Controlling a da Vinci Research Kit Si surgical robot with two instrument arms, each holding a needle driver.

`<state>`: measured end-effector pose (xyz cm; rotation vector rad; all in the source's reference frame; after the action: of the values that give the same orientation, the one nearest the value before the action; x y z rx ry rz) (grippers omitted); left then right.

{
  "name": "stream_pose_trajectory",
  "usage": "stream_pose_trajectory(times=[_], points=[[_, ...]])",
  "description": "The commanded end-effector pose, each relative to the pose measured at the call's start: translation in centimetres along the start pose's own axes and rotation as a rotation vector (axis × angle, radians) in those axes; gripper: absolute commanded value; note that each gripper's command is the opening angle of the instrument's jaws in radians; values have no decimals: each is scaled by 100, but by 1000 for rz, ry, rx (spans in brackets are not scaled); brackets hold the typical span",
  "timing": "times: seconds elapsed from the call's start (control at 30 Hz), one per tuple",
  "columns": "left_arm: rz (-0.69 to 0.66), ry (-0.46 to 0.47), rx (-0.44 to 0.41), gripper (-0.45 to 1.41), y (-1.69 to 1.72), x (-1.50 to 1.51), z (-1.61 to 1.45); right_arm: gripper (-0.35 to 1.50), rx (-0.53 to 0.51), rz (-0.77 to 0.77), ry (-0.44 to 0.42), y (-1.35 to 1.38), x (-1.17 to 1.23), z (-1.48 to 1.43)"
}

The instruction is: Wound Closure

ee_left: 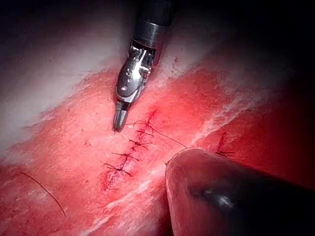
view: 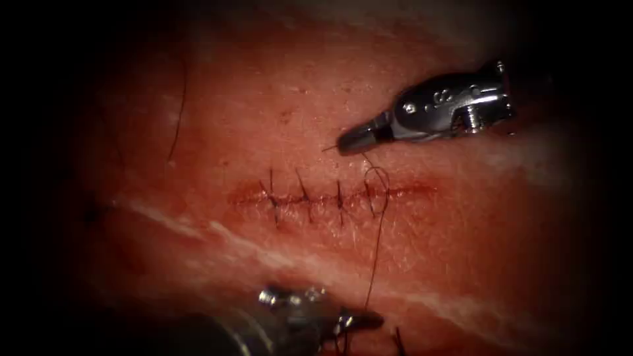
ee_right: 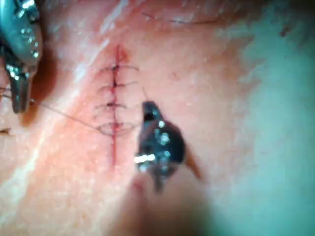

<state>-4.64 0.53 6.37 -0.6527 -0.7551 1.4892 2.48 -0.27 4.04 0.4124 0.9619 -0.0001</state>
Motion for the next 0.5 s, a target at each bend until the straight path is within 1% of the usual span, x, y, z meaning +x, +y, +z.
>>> stream_pose_trajectory(times=[0.03,0.2,0.37,0.5], points=[[20,-12,-6,-45,2,-11,9,-35,0,4,5,-6,-4,8],[55,-23,-19,-45,11,-37,4,-35,-8,12,13,-5,-2,6],[75,-46,2,-45,7,-59,8,-35,-27,24,32,1,0,3],[88,-53,3,-45,2,-67,13,-35,-50,24,33,6,-1,4]])
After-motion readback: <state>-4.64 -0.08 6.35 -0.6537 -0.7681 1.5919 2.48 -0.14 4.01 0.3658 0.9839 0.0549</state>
